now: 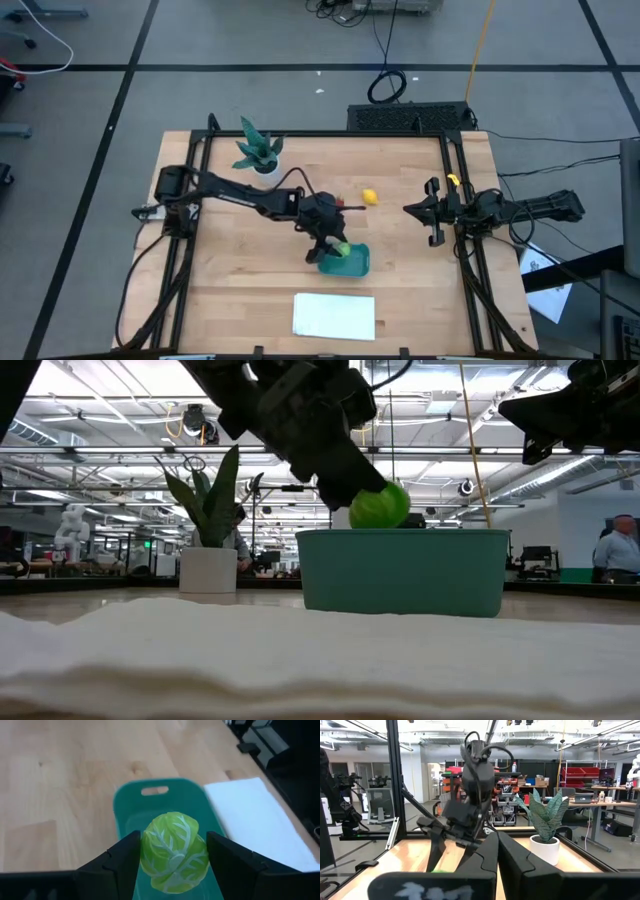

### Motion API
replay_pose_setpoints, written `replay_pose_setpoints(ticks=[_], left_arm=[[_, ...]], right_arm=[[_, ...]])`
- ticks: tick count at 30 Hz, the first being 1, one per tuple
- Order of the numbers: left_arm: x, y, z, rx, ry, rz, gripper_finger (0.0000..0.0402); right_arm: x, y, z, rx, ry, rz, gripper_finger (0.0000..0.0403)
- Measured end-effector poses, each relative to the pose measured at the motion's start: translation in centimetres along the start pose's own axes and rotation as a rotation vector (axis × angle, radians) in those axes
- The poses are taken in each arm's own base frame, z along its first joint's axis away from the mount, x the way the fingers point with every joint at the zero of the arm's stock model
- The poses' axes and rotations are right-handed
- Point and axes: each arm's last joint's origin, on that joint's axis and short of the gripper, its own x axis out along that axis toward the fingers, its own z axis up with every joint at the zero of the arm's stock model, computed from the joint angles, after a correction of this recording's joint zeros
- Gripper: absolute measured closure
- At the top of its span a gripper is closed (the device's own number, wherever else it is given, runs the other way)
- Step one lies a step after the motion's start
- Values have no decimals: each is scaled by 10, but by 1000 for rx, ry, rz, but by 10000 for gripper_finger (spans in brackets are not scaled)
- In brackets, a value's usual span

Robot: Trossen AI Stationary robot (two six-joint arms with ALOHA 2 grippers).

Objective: Pick and placing Produce into tupperware
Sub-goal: Put the cabbage into the bin

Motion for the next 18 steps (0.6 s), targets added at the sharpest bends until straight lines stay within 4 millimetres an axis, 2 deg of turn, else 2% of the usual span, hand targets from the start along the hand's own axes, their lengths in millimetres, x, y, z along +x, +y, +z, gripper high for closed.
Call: replay_pose_setpoints(ticks=[8,18], left_arm=[[8,1,-7,15,35,-8,187],[19,-5,-18,128,101,-34,187]], right_arm=[[0,0,0,-1,3,0,403],[0,0,0,-5,4,0,403]])
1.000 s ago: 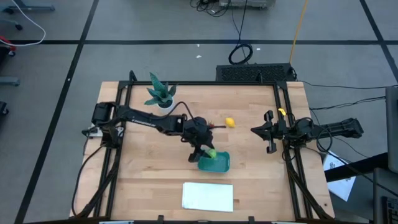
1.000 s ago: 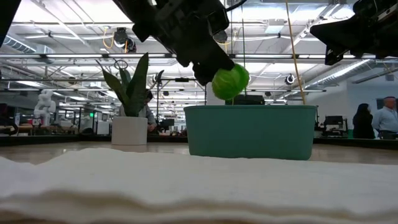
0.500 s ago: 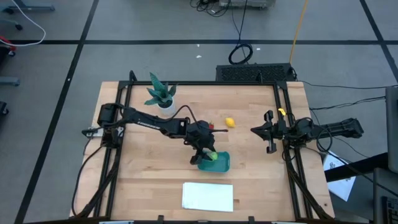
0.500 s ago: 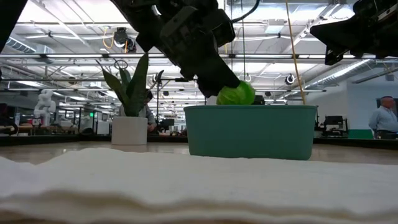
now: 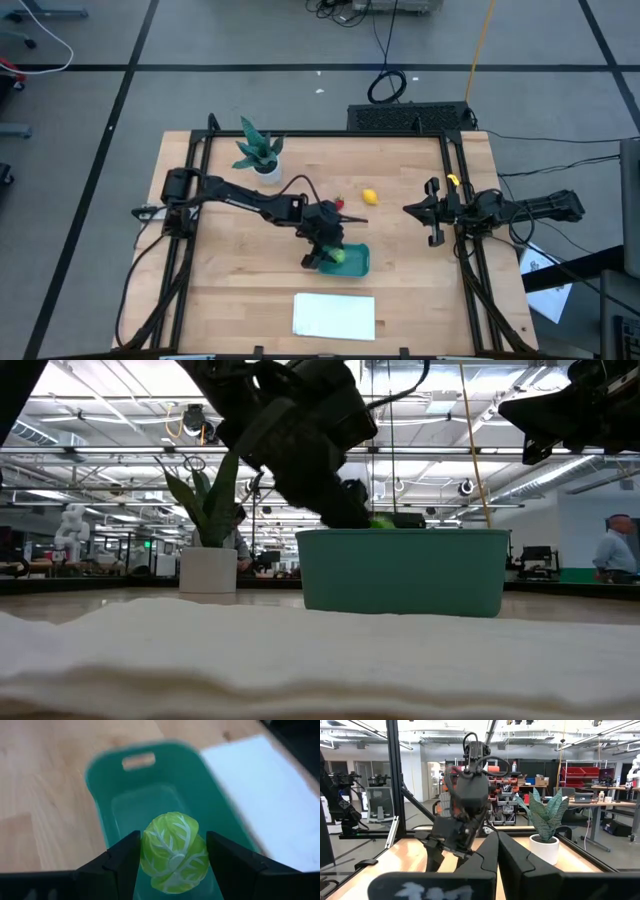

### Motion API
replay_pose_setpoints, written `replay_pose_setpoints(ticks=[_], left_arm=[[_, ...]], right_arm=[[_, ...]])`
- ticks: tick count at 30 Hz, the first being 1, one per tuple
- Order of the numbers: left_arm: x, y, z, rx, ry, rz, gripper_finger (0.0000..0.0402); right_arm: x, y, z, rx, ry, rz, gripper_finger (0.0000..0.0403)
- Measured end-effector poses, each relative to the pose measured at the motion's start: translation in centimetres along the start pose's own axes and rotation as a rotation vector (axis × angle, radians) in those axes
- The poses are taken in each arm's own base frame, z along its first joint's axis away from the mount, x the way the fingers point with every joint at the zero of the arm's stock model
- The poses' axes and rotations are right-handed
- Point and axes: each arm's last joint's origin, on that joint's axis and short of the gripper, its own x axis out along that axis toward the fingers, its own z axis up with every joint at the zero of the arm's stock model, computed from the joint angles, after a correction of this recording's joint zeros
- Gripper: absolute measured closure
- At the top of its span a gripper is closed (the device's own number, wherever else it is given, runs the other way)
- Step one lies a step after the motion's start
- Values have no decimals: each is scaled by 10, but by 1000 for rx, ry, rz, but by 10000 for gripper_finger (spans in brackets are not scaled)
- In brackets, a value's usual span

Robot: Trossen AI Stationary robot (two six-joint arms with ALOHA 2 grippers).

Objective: Pick and placing Produce into tupperware
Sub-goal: Put the cabbage into the bin

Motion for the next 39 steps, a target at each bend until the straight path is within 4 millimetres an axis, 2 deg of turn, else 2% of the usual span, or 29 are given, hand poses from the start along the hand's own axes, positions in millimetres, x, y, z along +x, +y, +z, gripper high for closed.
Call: replay_pose_setpoints(ticks=[12,29,39], left_arm=[[11,3,-12,59,68,23,188],[11,6,-15,54,88,45,186],[10,5,-17,46,110,39,150]], right_arm=[[0,0,0,0,0,0,403],[0,0,0,0,0,0,403],[0,0,0,0,0,0,403]])
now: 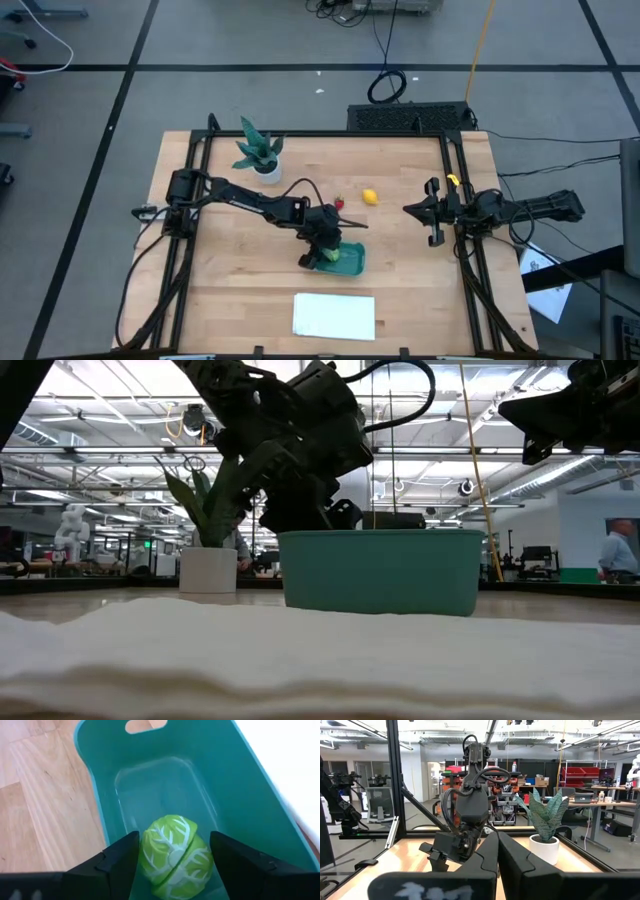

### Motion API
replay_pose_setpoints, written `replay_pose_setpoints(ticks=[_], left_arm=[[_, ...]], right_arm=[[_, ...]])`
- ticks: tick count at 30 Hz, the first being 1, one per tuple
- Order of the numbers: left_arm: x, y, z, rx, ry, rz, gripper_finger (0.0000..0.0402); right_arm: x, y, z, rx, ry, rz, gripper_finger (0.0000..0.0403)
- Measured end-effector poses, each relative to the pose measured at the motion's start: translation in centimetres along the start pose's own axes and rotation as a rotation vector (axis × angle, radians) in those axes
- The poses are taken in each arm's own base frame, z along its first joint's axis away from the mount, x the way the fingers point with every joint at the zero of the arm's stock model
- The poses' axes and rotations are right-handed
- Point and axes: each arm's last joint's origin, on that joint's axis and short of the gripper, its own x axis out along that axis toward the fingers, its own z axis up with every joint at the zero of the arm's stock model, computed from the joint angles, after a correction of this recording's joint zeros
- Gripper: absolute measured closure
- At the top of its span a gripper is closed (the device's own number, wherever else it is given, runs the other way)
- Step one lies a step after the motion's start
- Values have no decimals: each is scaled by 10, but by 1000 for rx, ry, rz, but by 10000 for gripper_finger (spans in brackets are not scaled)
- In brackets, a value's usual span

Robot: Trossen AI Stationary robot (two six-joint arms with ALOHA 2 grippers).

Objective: Pick and placing Produce into tupperware
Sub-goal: Put the cabbage into the bin

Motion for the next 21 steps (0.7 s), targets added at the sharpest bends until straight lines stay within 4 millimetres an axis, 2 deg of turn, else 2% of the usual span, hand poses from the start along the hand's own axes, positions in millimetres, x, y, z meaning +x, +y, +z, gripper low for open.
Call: replay_pose_setpoints(ticks=[15,21], left_arm=[[0,1,2,22,-13,7,142],[-5,3,12,29,4,28,142]], right_arm=[[0,0,0,0,0,0,403],[0,0,0,0,0,0,403]])
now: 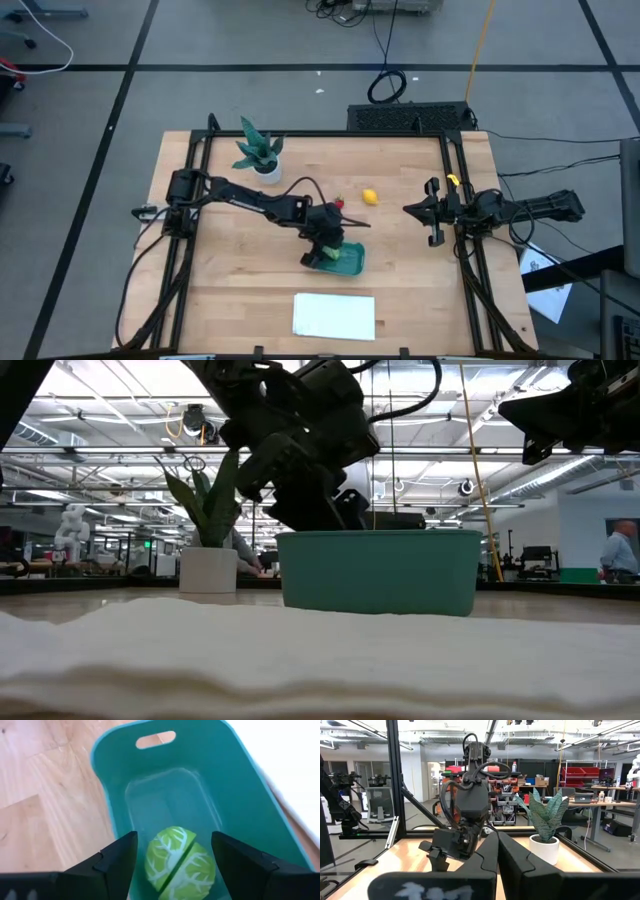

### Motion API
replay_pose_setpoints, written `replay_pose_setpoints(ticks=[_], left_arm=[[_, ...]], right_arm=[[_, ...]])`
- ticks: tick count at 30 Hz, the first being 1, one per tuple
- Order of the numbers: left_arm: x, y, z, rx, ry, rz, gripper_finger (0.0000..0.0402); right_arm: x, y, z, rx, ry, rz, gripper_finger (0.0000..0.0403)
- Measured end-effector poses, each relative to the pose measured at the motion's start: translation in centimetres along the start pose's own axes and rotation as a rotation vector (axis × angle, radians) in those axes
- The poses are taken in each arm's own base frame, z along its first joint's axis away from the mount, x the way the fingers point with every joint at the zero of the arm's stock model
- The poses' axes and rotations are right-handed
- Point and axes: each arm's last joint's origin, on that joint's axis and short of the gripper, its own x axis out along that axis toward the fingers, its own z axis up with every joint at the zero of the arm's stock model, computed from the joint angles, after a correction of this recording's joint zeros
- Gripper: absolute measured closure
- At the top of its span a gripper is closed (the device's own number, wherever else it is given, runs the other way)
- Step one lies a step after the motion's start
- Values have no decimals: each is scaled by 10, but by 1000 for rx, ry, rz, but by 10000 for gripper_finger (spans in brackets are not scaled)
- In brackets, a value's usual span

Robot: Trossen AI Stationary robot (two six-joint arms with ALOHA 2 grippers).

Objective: Pick and placing Produce into tupperware
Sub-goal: Put the cabbage into the bin, then put the lemon into the bin

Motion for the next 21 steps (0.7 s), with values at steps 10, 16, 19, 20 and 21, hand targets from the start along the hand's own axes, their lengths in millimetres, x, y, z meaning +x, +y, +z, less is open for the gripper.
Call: replay_pose_setpoints(ticks=[10,16,19,20,21], left_arm=[[-17,4,26,12,58,12,144],[-25,6,36,10,82,26,175],[-28,6,37,7,111,57,205],[-29,7,38,6,123,73,218],[-30,7,38,6,135,91,231]], right_arm=[[0,0,0,0,0,0,403],[0,0,0,0,0,0,403],[0,0,0,0,0,0,403],[0,0,0,0,0,0,403],[0,0,0,0,0,0,403]])
